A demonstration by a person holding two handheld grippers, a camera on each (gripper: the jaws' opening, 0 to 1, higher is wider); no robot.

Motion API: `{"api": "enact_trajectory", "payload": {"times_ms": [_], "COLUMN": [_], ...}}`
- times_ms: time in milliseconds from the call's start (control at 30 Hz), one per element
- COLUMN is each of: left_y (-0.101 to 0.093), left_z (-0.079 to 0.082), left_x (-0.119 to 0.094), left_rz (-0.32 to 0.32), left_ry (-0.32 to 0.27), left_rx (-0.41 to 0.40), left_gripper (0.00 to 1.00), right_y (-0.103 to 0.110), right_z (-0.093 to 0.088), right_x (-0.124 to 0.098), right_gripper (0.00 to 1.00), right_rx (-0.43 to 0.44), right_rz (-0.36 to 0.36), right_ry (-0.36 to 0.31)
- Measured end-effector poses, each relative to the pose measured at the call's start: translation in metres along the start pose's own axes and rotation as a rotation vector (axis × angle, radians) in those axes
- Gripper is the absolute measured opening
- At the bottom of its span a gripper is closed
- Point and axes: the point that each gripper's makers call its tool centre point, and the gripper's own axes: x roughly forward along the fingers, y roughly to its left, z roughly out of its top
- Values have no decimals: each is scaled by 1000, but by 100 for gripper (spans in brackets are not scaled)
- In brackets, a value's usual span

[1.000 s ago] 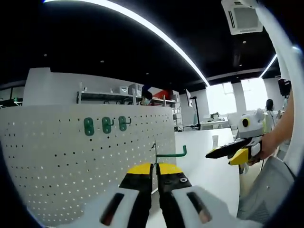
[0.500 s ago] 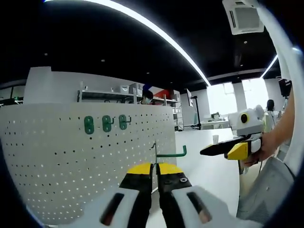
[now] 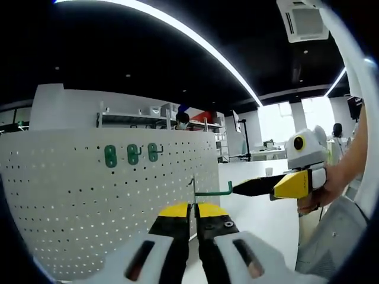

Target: Insert the hook assembly into the mounting plate slot until the hook locks in place.

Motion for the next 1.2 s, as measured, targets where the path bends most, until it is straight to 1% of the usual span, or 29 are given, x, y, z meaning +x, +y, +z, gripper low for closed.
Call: {"api": "enact_trajectory", "payload": {"times_ms": [233, 633, 733, 1000, 1067, 1133, 1200], "left_y": [0, 2, 3, 6, 6, 6, 6], "left_z": [0, 1, 2, 3, 3, 3, 2], "left_x": [0, -2, -1, -3, -3, -3, -3], "left_rz": [-1, 7, 6, 15, 16, 18, 18], "left_ry": [3, 1, -1, -3, -3, -3, -2], "left_rx": [3, 4, 4, 2, 2, 1, 0], "left_gripper": [3, 3, 3, 3, 3, 3, 3], "right_y": [5, 4, 2, 1, 0, -1, -2], "right_z": [0, 6, 5, 3, 3, 5, 5], "right_x": [8, 23, 26, 35, 37, 39, 41], "right_gripper": [45, 42, 42, 37, 34, 29, 29], "right_rx": [14, 38, 50, 92, 102, 115, 129], "right_rz": [13, 13, 12, 9, 8, 7, 5], "right_ry": [-13, -39, -44, -51, -57, -66, -66]}}
